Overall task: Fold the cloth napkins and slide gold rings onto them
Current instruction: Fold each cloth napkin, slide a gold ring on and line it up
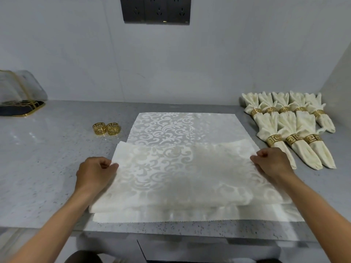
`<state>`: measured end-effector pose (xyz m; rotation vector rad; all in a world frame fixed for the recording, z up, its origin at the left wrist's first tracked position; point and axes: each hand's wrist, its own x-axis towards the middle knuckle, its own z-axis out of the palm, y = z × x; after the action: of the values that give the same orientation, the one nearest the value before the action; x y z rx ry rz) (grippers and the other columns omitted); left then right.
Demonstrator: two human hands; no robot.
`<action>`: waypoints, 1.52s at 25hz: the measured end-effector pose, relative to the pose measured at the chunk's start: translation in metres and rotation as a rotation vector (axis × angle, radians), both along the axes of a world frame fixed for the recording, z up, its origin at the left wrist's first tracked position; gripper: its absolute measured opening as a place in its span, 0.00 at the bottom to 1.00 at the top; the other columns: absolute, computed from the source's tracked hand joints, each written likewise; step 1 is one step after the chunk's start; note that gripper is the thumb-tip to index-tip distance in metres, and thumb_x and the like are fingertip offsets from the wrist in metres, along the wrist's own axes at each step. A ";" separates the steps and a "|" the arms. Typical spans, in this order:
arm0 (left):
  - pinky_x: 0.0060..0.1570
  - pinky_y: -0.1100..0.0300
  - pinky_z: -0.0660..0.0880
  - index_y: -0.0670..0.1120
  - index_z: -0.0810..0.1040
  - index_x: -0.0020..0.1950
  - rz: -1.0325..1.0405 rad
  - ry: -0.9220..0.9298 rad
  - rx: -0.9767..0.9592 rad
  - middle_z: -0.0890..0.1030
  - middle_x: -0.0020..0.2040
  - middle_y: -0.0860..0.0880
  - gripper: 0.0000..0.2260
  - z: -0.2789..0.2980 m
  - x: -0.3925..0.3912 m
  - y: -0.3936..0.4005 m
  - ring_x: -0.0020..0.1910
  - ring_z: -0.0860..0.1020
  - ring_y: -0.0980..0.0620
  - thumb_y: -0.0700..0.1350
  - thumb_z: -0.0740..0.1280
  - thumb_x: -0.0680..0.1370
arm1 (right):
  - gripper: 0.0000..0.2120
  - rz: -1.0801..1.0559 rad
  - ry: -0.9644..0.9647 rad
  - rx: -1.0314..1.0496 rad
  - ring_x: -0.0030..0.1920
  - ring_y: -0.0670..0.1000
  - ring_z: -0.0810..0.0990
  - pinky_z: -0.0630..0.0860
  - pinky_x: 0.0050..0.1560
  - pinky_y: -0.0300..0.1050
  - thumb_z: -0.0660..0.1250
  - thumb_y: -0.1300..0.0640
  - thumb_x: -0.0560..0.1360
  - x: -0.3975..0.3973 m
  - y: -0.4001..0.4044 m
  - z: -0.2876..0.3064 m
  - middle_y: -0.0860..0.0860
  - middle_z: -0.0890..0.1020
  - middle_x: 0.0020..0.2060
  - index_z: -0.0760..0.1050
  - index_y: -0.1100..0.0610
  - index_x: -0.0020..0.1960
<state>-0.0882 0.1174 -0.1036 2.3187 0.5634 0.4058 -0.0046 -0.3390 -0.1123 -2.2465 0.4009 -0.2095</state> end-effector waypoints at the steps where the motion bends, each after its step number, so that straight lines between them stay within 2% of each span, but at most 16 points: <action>1: 0.42 0.53 0.78 0.47 0.81 0.31 -0.006 -0.012 0.042 0.81 0.28 0.54 0.12 -0.003 0.001 0.001 0.32 0.80 0.50 0.47 0.73 0.74 | 0.11 -0.012 -0.009 -0.043 0.37 0.60 0.81 0.80 0.41 0.58 0.74 0.57 0.71 -0.002 0.004 0.002 0.56 0.81 0.30 0.78 0.60 0.34; 5: 0.42 0.52 0.75 0.48 0.79 0.33 -0.028 -0.025 0.142 0.81 0.30 0.52 0.11 -0.011 0.005 0.003 0.34 0.78 0.49 0.46 0.72 0.75 | 0.13 -0.058 0.004 -0.173 0.34 0.56 0.78 0.70 0.34 0.47 0.71 0.55 0.73 -0.005 0.012 0.004 0.53 0.79 0.29 0.76 0.59 0.32; 7: 0.44 0.51 0.74 0.47 0.80 0.44 -0.036 -0.028 0.200 0.82 0.42 0.49 0.06 -0.005 0.000 -0.002 0.42 0.78 0.47 0.49 0.71 0.76 | 0.14 -0.061 0.010 -0.218 0.33 0.56 0.77 0.70 0.34 0.47 0.70 0.54 0.73 -0.004 0.014 0.002 0.53 0.79 0.28 0.75 0.58 0.31; 8: 0.48 0.49 0.74 0.46 0.79 0.53 -0.061 -0.032 0.298 0.81 0.51 0.47 0.11 0.001 -0.006 -0.007 0.50 0.78 0.45 0.52 0.70 0.76 | 0.13 -0.061 0.011 -0.235 0.34 0.55 0.77 0.69 0.34 0.47 0.70 0.54 0.73 -0.003 0.014 0.002 0.52 0.79 0.29 0.75 0.58 0.32; 10: 0.60 0.45 0.72 0.49 0.75 0.66 -0.265 -0.047 0.463 0.76 0.65 0.49 0.22 0.012 -0.022 -0.027 0.62 0.74 0.44 0.61 0.60 0.79 | 0.12 -0.060 0.005 -0.260 0.34 0.54 0.76 0.68 0.32 0.46 0.69 0.53 0.73 -0.002 0.014 0.003 0.51 0.79 0.30 0.76 0.57 0.33; 13: 0.77 0.48 0.46 0.59 0.55 0.78 -0.608 0.129 0.539 0.52 0.78 0.59 0.34 0.012 -0.046 -0.071 0.79 0.50 0.55 0.68 0.34 0.75 | 0.11 -0.063 0.022 -0.297 0.35 0.52 0.76 0.68 0.33 0.45 0.70 0.52 0.74 0.000 0.015 0.000 0.49 0.79 0.32 0.76 0.55 0.34; 15: 0.76 0.52 0.36 0.58 0.45 0.80 -0.622 0.201 0.526 0.40 0.79 0.59 0.37 -0.007 -0.053 -0.087 0.78 0.38 0.58 0.68 0.28 0.73 | 0.10 -0.070 0.044 -0.315 0.36 0.52 0.76 0.71 0.36 0.46 0.69 0.51 0.74 0.000 0.016 0.000 0.49 0.80 0.34 0.76 0.53 0.36; 17: 0.75 0.53 0.34 0.56 0.42 0.80 -0.594 0.225 0.498 0.38 0.80 0.57 0.37 -0.025 -0.054 -0.089 0.77 0.35 0.58 0.68 0.29 0.73 | 0.09 -0.094 0.013 -0.396 0.38 0.54 0.77 0.75 0.41 0.49 0.66 0.50 0.76 -0.008 0.021 0.012 0.52 0.82 0.39 0.76 0.54 0.40; 20: 0.74 0.54 0.32 0.55 0.37 0.79 -0.590 0.233 0.532 0.34 0.78 0.57 0.38 -0.039 -0.055 -0.087 0.75 0.30 0.59 0.68 0.25 0.71 | 0.10 -0.080 -0.260 -0.575 0.49 0.60 0.79 0.74 0.44 0.50 0.63 0.55 0.79 -0.047 0.062 0.022 0.57 0.81 0.50 0.78 0.58 0.55; 23: 0.74 0.55 0.32 0.56 0.35 0.79 -0.586 0.250 0.565 0.33 0.78 0.57 0.39 -0.043 -0.055 -0.086 0.75 0.30 0.59 0.68 0.22 0.70 | 0.16 0.352 -0.367 -0.553 0.60 0.61 0.79 0.76 0.59 0.56 0.59 0.55 0.80 -0.108 0.170 -0.005 0.57 0.81 0.60 0.76 0.59 0.64; 26: 0.74 0.55 0.32 0.56 0.35 0.78 -0.588 0.264 0.597 0.33 0.77 0.58 0.41 -0.040 -0.054 -0.085 0.76 0.31 0.58 0.67 0.18 0.67 | 0.30 0.648 -0.034 -0.571 0.79 0.56 0.50 0.46 0.78 0.54 0.36 0.43 0.83 -0.137 0.209 -0.029 0.53 0.52 0.79 0.52 0.56 0.80; 27: 0.74 0.55 0.33 0.57 0.34 0.78 -0.588 0.266 0.597 0.32 0.77 0.58 0.39 -0.040 -0.053 -0.086 0.76 0.31 0.58 0.67 0.20 0.68 | 0.32 0.598 0.010 -0.604 0.79 0.53 0.42 0.40 0.77 0.53 0.32 0.41 0.80 -0.132 0.182 -0.028 0.51 0.44 0.80 0.44 0.54 0.81; 29: 0.75 0.54 0.33 0.57 0.35 0.79 -0.598 0.271 0.587 0.33 0.78 0.58 0.34 -0.041 -0.052 -0.086 0.76 0.32 0.57 0.65 0.26 0.73 | 0.32 0.411 0.095 -0.660 0.79 0.52 0.39 0.39 0.78 0.52 0.32 0.40 0.79 -0.126 0.107 -0.029 0.49 0.39 0.79 0.38 0.51 0.80; 32: 0.75 0.55 0.34 0.59 0.37 0.79 -0.555 0.320 0.535 0.34 0.78 0.58 0.32 -0.039 -0.055 -0.061 0.76 0.33 0.57 0.67 0.30 0.75 | 0.32 0.242 0.276 -0.694 0.79 0.52 0.43 0.44 0.78 0.53 0.35 0.40 0.80 -0.122 0.020 -0.022 0.51 0.44 0.80 0.41 0.52 0.80; 35: 0.75 0.56 0.35 0.57 0.38 0.79 -0.516 0.339 0.534 0.35 0.79 0.57 0.36 -0.038 -0.064 -0.038 0.77 0.34 0.57 0.68 0.28 0.72 | 0.33 0.222 0.327 -0.770 0.79 0.53 0.48 0.47 0.78 0.54 0.35 0.40 0.79 -0.123 0.005 -0.021 0.53 0.49 0.80 0.45 0.54 0.80; 38: 0.75 0.56 0.34 0.56 0.38 0.79 -0.501 0.338 0.502 0.35 0.79 0.56 0.31 -0.038 -0.068 -0.035 0.77 0.34 0.57 0.64 0.33 0.77 | 0.30 0.162 0.083 -0.893 0.78 0.56 0.52 0.50 0.77 0.57 0.38 0.45 0.81 -0.126 0.051 -0.010 0.57 0.57 0.78 0.56 0.59 0.77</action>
<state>-0.1562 0.0824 -0.1414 2.9209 0.0063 -0.1047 -0.1308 -0.2881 -0.1220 -3.1575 0.1705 -0.2387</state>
